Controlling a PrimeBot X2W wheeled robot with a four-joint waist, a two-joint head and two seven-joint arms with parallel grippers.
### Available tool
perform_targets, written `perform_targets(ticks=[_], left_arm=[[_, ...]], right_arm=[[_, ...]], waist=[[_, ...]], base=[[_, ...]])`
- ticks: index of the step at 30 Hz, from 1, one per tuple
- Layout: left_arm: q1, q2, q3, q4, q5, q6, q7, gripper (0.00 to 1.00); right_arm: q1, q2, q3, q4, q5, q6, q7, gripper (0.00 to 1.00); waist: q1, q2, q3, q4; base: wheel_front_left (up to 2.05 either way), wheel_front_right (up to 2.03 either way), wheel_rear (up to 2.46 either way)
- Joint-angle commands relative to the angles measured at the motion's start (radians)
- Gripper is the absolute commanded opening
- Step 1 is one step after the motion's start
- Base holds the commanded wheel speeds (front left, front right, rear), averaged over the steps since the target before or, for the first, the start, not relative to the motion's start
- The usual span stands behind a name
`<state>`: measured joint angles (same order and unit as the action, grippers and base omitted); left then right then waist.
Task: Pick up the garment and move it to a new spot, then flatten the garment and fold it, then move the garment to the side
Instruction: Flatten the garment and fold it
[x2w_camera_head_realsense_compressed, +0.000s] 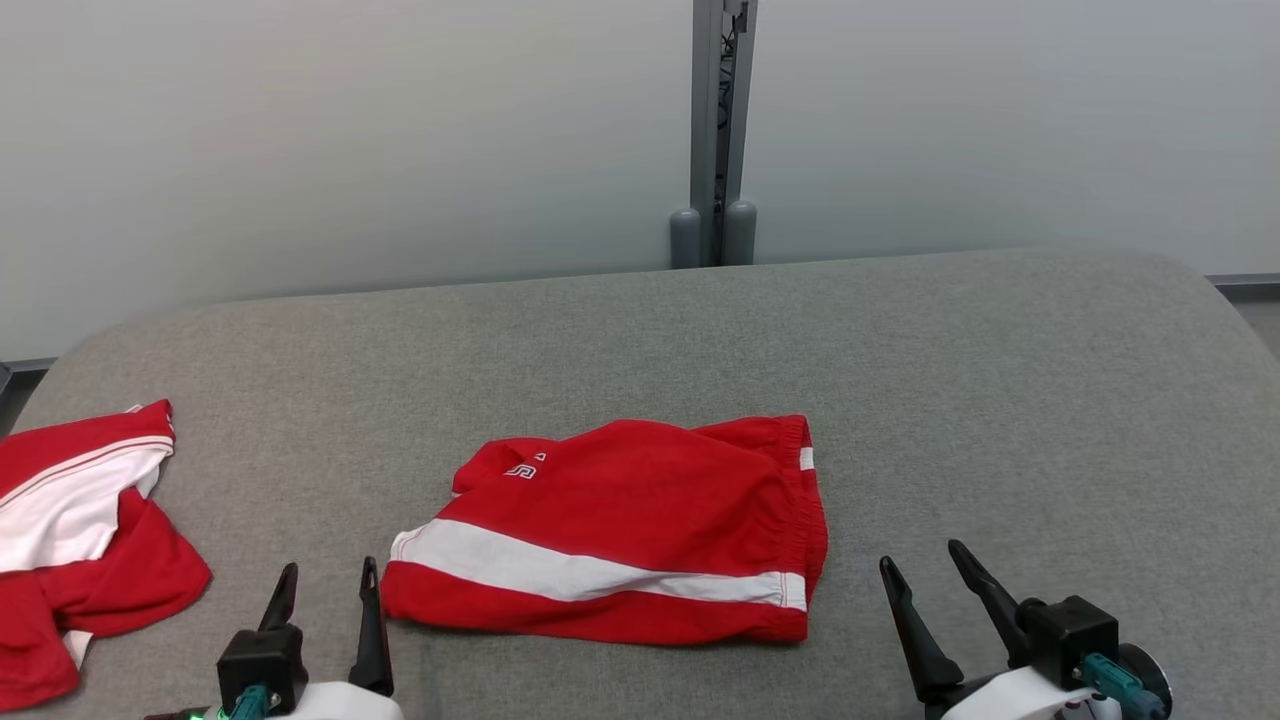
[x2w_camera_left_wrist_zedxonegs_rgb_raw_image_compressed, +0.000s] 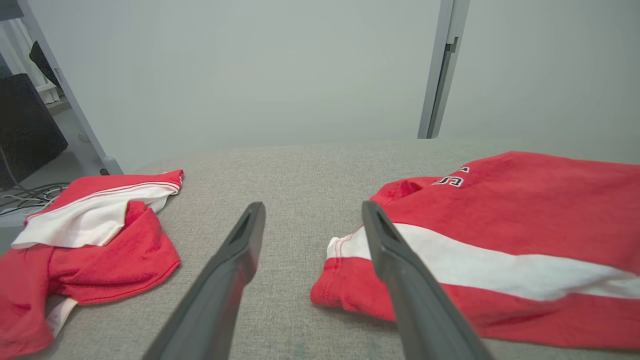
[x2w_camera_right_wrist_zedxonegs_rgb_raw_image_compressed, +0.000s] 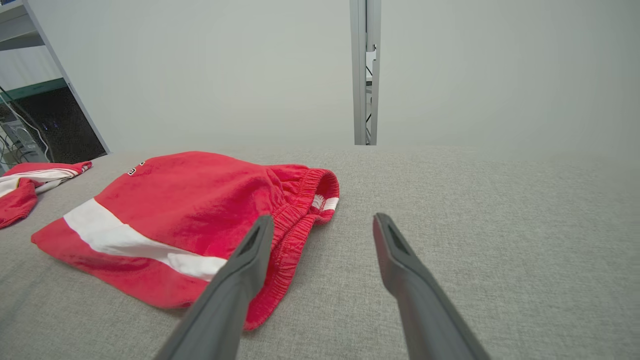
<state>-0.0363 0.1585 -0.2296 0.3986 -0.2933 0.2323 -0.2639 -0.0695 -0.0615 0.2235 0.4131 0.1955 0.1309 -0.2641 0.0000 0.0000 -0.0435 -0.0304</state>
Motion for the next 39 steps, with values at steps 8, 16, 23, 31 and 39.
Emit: perform_targets(ticks=[8, 16, 23, 31, 39], left_arm=[[0.099, -0.036, 0.104, -0.042, 0.084, -0.050, -0.001, 1.00], [0.130, -0.067, 0.175, -0.023, 0.142, -0.096, -0.001, 1.00], [0.123, -0.089, 0.203, -0.017, 0.174, -0.125, -0.001, 1.00], [0.083, -0.101, 0.193, -0.020, 0.197, -0.155, -0.001, 1.00], [0.047, -0.106, 0.177, -0.018, 0.200, -0.168, -0.001, 1.00]], right_arm=[[0.045, 0.007, -0.021, -0.013, -0.008, 0.000, 0.000, 1.00], [0.038, 0.008, 0.018, 0.006, 0.009, 0.000, 0.000, 1.00], [0.015, 0.008, 0.066, 0.022, 0.044, 0.000, 0.000, 1.00], [-0.026, 0.008, 0.137, 0.064, 0.149, 0.000, 0.000, 1.00], [-0.076, 0.004, 0.166, 0.105, 0.251, 0.000, 0.000, 0.95]], waist=[[0.0000, 0.0000, -0.022, -0.002], [0.0000, 0.0000, 0.000, 0.016], [0.0000, 0.0000, 0.020, 0.032], [0.0000, 0.0000, 0.066, 0.061], [0.0000, 0.0000, 0.123, 0.086]], base=[[0.00, 0.00, 0.00], [0.00, 0.00, 0.00], [0.00, 0.00, 0.00], [0.00, 0.00, 0.00], [0.00, 0.00, 0.00]])
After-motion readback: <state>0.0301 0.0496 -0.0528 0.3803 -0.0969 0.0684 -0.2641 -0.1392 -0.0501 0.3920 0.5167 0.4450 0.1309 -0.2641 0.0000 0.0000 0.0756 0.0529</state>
